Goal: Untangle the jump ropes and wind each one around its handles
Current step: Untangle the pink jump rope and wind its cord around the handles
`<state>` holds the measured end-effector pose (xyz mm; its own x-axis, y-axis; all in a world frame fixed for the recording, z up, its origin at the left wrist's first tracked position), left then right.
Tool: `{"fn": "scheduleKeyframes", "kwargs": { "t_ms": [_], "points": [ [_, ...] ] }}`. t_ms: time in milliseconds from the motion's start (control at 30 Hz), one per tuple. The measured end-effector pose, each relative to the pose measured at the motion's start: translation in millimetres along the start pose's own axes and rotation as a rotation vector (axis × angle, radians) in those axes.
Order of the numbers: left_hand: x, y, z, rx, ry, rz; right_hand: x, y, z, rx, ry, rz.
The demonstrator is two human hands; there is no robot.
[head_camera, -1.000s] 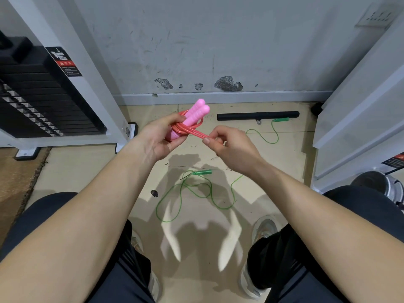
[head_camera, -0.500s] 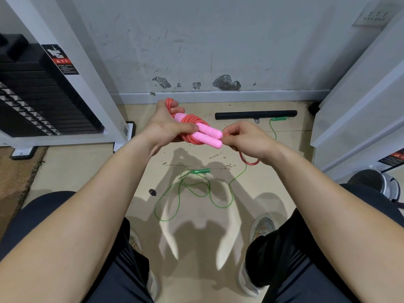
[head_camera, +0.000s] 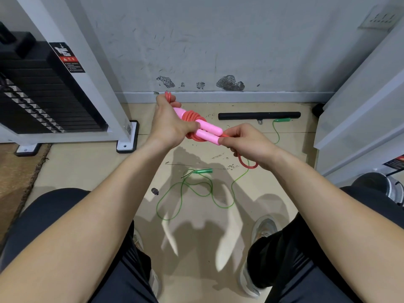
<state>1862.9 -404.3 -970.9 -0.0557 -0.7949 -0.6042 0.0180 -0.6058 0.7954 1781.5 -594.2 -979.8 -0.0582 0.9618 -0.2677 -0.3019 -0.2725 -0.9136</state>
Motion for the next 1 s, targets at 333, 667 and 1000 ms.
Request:
{"fn": "scheduleKeyframes", "kwargs": {
  "t_ms": [333,667,1000],
  "points": [
    [14,8,19,-0.011,0.144,-0.147,-5,3,-2,-0.033,0.345,0.325],
    [27,20,27,0.125,0.101,-0.378,13,-23,10,-0.193,0.235,0.936],
    [58,40,43,0.484,-0.059,-0.611,-4,2,0,-0.029,0.165,0.099]
  ]
}}
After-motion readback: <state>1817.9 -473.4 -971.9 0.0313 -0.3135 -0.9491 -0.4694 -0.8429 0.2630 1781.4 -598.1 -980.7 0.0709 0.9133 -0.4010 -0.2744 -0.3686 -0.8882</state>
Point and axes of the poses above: each hand's wrist, its own z-axis away from the middle knuckle, its own x-axis out of the palm, y = z × x, the point moved 7 cm from there along -z, towards the middle knuckle, and after that the axes turned 13 degrees about -z, right-handed, at the moved point
